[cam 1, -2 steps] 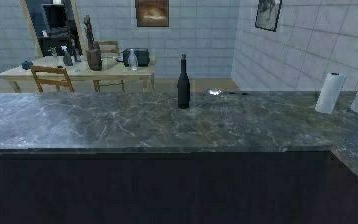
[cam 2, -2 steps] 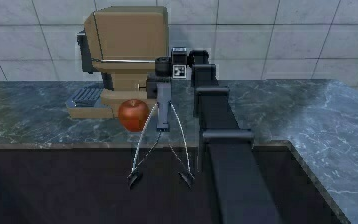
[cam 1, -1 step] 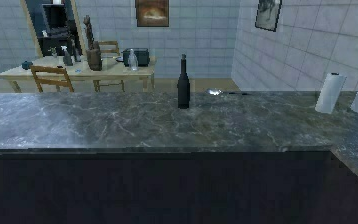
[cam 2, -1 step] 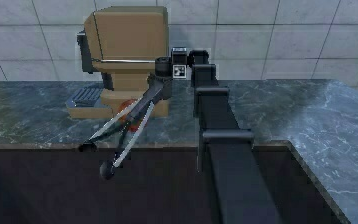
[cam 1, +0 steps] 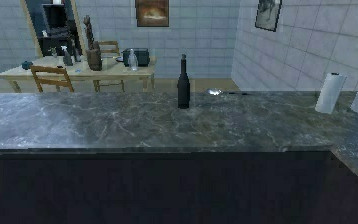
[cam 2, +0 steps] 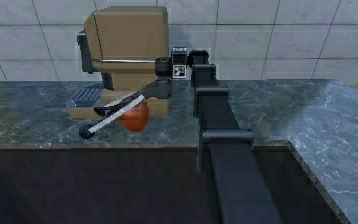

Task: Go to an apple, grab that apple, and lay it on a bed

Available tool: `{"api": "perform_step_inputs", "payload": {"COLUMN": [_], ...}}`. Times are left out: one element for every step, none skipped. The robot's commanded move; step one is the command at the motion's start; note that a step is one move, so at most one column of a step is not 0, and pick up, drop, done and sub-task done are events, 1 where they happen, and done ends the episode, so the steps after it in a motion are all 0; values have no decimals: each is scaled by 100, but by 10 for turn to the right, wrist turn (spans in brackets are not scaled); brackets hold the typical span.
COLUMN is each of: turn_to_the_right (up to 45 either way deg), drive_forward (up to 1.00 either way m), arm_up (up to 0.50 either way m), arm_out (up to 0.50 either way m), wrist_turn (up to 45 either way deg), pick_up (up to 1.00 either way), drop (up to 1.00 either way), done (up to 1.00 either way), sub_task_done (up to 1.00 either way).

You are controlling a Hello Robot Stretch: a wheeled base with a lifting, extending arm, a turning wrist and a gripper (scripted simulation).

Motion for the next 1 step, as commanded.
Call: {"api": "perform_step_inputs", "payload": {"turn_to_the_right": [0], "drive_forward": [0], "arm_up": [0], "arm_out": [0], "wrist_turn": [450], "pick_up": [0], "drop": [0], "done": [0], "sub_task_done": [0]}}
